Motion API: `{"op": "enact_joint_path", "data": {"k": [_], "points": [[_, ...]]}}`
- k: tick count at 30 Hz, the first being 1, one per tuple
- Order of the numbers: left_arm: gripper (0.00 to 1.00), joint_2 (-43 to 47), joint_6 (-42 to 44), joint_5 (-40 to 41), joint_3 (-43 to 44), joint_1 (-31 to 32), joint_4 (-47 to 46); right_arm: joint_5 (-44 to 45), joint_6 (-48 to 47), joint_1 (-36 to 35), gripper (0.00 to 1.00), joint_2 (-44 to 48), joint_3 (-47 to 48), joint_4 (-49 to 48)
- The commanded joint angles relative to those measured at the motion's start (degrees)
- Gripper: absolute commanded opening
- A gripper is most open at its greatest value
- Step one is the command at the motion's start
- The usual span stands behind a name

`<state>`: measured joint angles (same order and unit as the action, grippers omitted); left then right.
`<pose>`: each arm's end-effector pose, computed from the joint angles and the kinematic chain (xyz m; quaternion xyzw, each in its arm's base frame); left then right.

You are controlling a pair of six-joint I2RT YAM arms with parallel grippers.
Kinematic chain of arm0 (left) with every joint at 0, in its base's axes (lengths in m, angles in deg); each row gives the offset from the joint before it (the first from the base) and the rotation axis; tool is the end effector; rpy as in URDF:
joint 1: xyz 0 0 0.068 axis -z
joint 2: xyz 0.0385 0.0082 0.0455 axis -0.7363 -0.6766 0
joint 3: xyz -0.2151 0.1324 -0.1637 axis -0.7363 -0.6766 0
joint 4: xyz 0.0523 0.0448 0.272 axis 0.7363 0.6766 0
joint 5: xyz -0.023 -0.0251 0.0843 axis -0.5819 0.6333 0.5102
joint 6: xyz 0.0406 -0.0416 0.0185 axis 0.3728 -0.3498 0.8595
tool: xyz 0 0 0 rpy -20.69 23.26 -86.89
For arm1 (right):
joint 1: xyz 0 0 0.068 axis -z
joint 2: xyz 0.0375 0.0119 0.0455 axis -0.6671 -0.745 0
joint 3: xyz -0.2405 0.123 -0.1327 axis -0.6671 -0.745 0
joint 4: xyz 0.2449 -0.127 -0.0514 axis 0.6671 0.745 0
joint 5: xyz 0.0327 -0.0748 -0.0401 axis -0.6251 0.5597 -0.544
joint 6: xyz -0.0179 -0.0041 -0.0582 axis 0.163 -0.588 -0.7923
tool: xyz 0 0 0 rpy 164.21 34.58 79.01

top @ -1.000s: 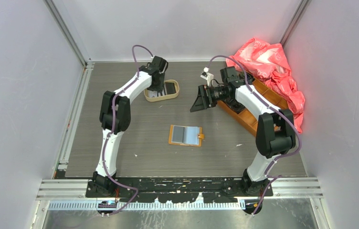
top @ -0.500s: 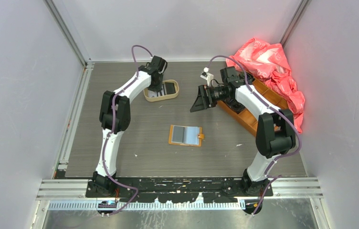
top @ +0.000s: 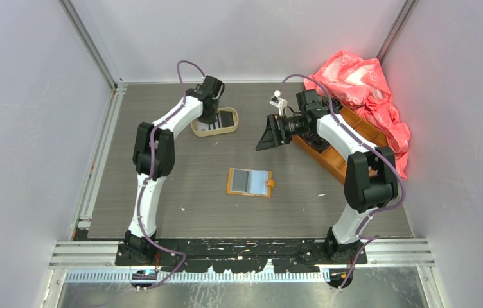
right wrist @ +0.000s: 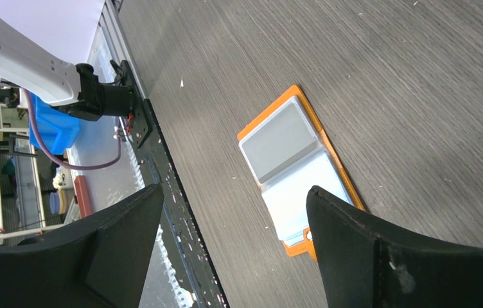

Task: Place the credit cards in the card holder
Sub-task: Pick up the credit card from the storage box.

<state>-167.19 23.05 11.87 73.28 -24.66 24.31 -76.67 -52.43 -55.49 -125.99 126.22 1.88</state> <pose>0.5142 -0.2037 0.2048 0.0511 0.9554 0.0311 0.2894 0.3647 0.1281 0.2683 -0.2574 0.8146 0.4811 0.1967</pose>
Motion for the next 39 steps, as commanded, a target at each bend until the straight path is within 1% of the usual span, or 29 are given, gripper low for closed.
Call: {"op": "enact_joint_path", "data": {"k": [1, 9, 19, 28, 36, 39], "points": [[0.18, 5.1, 1.5, 3.3, -1.5, -1.0, -0.2, -1.9, -0.2, -0.1, 0.87, -0.3, 2.7, -0.1], [0.13, 7.0, 1.8, 4.5, -3.3, -1.0, -1.3, -2.4, -0.2, -0.1, 0.87, -0.6, 2.7, 0.0], [0.12, 6.5, 2.5, 5.7, -3.6, -1.2, -0.6, -2.8, -0.3, -0.1, 0.87, -0.8, 2.8, 0.3], [0.14, 8.3, 3.2, 8.0, -5.2, -1.2, -0.9, -3.0, -0.2, -0.1, 0.87, -1.0, 3.0, 0.4], [0.16, 8.2, 3.7, 9.4, -6.0, -1.2, -0.8, -3.4, -0.2, -0.1, 0.87, -1.1, 3.0, 0.7], [0.19, 8.0, 3.9, 9.4, -6.1, -1.3, -0.9, -3.5, -0.2, -0.2, 0.87, -1.1, 3.2, 0.8]]}}
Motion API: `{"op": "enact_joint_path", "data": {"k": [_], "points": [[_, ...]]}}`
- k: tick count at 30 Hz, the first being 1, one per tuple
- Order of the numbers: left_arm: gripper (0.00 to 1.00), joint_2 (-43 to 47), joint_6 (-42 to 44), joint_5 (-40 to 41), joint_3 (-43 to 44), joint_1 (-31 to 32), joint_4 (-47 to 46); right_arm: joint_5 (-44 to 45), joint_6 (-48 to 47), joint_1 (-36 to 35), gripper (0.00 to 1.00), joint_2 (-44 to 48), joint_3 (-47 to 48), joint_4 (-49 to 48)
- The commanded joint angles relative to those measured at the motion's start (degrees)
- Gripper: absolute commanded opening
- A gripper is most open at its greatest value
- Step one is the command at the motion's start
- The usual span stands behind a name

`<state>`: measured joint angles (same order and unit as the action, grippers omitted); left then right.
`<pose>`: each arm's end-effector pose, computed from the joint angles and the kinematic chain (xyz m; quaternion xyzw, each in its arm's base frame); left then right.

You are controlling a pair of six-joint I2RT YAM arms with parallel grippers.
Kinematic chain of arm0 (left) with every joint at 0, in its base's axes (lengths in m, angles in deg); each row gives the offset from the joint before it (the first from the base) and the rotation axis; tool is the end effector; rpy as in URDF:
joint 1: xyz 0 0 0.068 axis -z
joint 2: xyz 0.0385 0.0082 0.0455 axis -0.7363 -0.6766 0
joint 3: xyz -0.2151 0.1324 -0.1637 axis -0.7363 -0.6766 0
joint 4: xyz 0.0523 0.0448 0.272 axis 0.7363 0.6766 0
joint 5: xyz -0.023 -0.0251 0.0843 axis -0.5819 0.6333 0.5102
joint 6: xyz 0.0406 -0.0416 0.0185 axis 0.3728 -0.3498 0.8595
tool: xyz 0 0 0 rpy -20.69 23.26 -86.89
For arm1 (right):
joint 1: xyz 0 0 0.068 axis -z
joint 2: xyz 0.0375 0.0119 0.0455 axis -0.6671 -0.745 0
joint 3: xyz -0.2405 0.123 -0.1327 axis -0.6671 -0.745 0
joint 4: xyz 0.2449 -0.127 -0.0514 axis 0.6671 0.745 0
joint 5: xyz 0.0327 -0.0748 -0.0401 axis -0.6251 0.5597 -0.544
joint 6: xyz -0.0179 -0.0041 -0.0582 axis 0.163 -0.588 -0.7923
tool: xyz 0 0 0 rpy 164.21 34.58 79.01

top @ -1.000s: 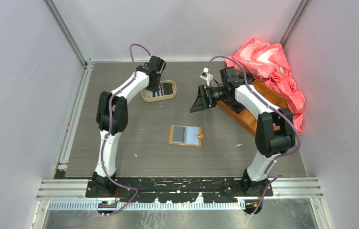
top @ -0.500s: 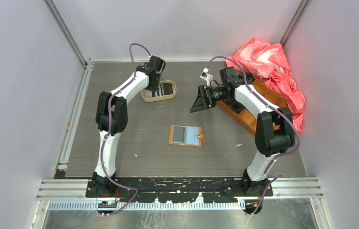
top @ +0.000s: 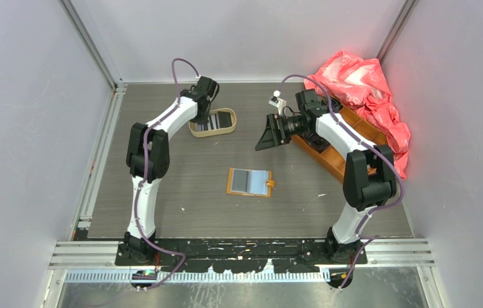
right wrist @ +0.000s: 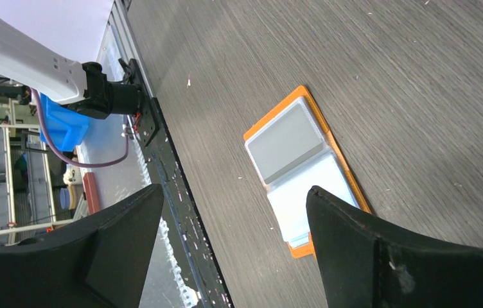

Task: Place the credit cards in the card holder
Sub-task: Pick up the credit card from the storage box.

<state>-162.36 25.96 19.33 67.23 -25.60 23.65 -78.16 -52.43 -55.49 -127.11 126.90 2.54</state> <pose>0.4999 -0.1821 0.2162 0.0503 0.9477 0.1026 0.2980 0.3676 0.1294 0.2652 -0.2553 0.8110 0.4924 0.1859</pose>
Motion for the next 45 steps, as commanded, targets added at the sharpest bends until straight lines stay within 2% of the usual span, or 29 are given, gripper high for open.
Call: {"op": "enact_joint_path", "data": {"k": [1, 7, 9, 11, 27, 32, 36, 38, 42, 43, 45], "points": [[0.2, 3.1, 1.0, 2.0, -0.1, -0.4, -0.2, -2.1, -0.2, -0.1, 0.87, 0.0, 2.4, 0.1], [0.19, 2.1, 1.0, 0.5, 0.2, -1.1, 0.1, -2.1, -0.3, -0.2, 0.87, 0.0, 2.6, 0.4], [0.05, 1.8, 1.1, 0.2, 0.6, -1.3, 0.3, -2.1, -0.4, -0.1, 0.87, 0.1, 2.6, 0.4], [0.0, 1.8, 1.2, 0.2, 1.0, -1.4, 0.5, -2.1, -0.5, -0.1, 0.87, 0.1, 2.7, 0.5], [0.0, 12.5, 1.1, -2.4, -1.8, -1.0, -0.5, -1.2, -2.1, -0.2, 0.87, 0.8, 2.6, 1.4], [0.0, 17.6, -0.5, -8.9, -5.7, -0.6, -1.9, 2.5, -6.0, -0.4, 0.87, 3.4, 1.9, 1.9], [0.0, 26.6, -3.1, -20.5, -14.6, -0.7, -7.9, 7.3, -11.6, -0.7, 0.87, 6.8, -0.1, 1.5], [0.0, 31.8, -5.4, -30.0, -21.2, -0.8, -15.0, 9.1, -14.3, -0.8, 0.88, 9.2, -1.9, 0.4], [0.0, 42.7, -13.5, -45.2, -37.6, -1.4, -35.0, 10.2, -16.9, -0.8, 0.95, 15.5, -7.3, -5.0], [0.0, 44.9, -16.2, -48.6, -41.8, -1.6, -40.7, 10.6, -16.4, -0.8, 0.99, 17.4, -9.2, -7.5], [0.0, 48.4, -23.0, -54.7, -49.3, -1.8, -52.4, 9.3, -13.6, -0.2, 0.99, 21.3, -13.0, -13.4]]}}
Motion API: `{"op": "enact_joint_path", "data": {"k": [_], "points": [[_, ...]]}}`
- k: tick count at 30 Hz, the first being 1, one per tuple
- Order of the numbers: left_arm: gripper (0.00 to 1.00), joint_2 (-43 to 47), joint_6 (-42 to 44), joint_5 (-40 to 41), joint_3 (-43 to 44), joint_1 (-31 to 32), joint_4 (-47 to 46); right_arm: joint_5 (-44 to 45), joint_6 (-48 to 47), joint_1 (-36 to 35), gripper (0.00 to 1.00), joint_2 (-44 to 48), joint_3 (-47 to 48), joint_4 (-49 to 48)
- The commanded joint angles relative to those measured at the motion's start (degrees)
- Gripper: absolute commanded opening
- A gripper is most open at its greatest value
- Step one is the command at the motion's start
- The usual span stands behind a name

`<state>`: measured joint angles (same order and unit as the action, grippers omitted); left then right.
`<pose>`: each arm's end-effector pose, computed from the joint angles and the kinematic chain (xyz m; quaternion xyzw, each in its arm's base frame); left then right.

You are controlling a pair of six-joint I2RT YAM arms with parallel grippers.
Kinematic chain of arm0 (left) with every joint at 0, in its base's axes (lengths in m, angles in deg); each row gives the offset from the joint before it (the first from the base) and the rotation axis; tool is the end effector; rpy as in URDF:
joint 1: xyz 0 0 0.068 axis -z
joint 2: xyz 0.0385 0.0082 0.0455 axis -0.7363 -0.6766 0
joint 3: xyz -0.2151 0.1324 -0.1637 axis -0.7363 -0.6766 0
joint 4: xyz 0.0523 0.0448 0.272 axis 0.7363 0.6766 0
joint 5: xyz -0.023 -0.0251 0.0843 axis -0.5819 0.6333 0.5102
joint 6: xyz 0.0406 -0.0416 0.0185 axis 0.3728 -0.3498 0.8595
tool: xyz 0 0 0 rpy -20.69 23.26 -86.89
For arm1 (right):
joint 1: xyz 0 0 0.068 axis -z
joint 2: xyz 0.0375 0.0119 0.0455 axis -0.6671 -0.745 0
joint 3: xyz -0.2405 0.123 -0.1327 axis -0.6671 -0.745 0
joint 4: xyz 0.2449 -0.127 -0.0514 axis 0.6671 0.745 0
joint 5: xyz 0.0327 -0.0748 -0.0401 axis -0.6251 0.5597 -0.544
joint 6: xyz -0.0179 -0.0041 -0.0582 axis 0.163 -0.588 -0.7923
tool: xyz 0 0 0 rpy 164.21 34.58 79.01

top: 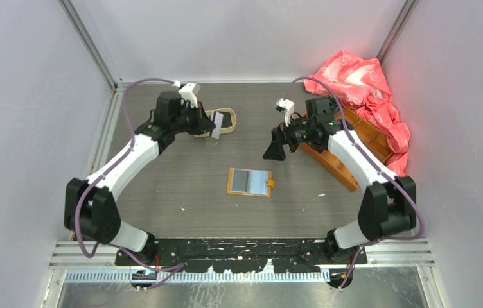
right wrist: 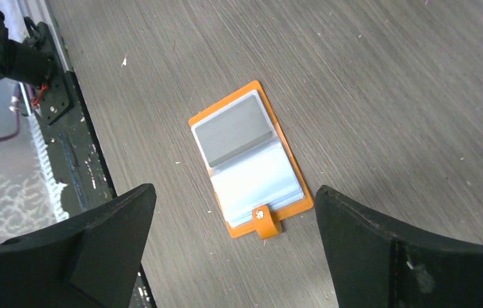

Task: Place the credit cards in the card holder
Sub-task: Pick up the credit card from the storage box, then insert the credit card into the card holder.

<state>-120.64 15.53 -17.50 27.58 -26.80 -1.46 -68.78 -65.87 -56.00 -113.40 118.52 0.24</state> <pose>0.3460 -0.1430 0.3261 0.0673 0.8677 -0.2764 0.4076 0.3175 0.1158 0.2967 -0.3643 0.7896 0.3880 0.3055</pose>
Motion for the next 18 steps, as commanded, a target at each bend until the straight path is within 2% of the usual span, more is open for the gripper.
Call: {"op": "enact_joint_path", "data": {"k": [1, 3, 4, 7, 9, 10, 13, 18], "points": [[0.0, 8.0, -16.0, -20.6, -14.3, -0.6, -33.8, -3.7, 2.6, 0.9, 0.99, 8.8, -6.4, -14.1], [0.0, 9.5, -22.7, -24.8, -20.7, -0.6, -46.4, -10.5, 5.4, 2.0, 1.0, 9.5, -8.0, -17.1], [0.0, 9.9, -32.0, -27.5, -29.1, -0.5, -67.4, -14.3, 8.4, 2.0, 1.0, 9.8, -7.4, -16.2], [0.0, 8.7, -38.5, -27.6, -36.7, 0.0, -84.5, -15.9, 14.4, 1.2, 0.99, 11.2, -8.4, -18.8], [0.0, 7.1, -41.3, -27.7, -40.3, 1.0, -93.5, -16.7, 19.1, -0.1, 0.95, 12.2, -10.1, -23.1], [0.0, 6.0, -42.6, -27.9, -41.5, 1.5, -97.0, -16.7, 22.5, -0.6, 0.92, 12.4, -11.3, -26.2], [0.0, 4.3, -42.8, -28.8, -42.3, 4.3, -98.0, -16.9, 31.2, -1.9, 0.84, 12.4, -14.5, -36.9], [0.0, 3.2, -41.4, -28.9, -42.3, 7.7, -98.0, -16.1, 33.5, -4.3, 0.75, 10.3, -14.5, -38.2]]}}
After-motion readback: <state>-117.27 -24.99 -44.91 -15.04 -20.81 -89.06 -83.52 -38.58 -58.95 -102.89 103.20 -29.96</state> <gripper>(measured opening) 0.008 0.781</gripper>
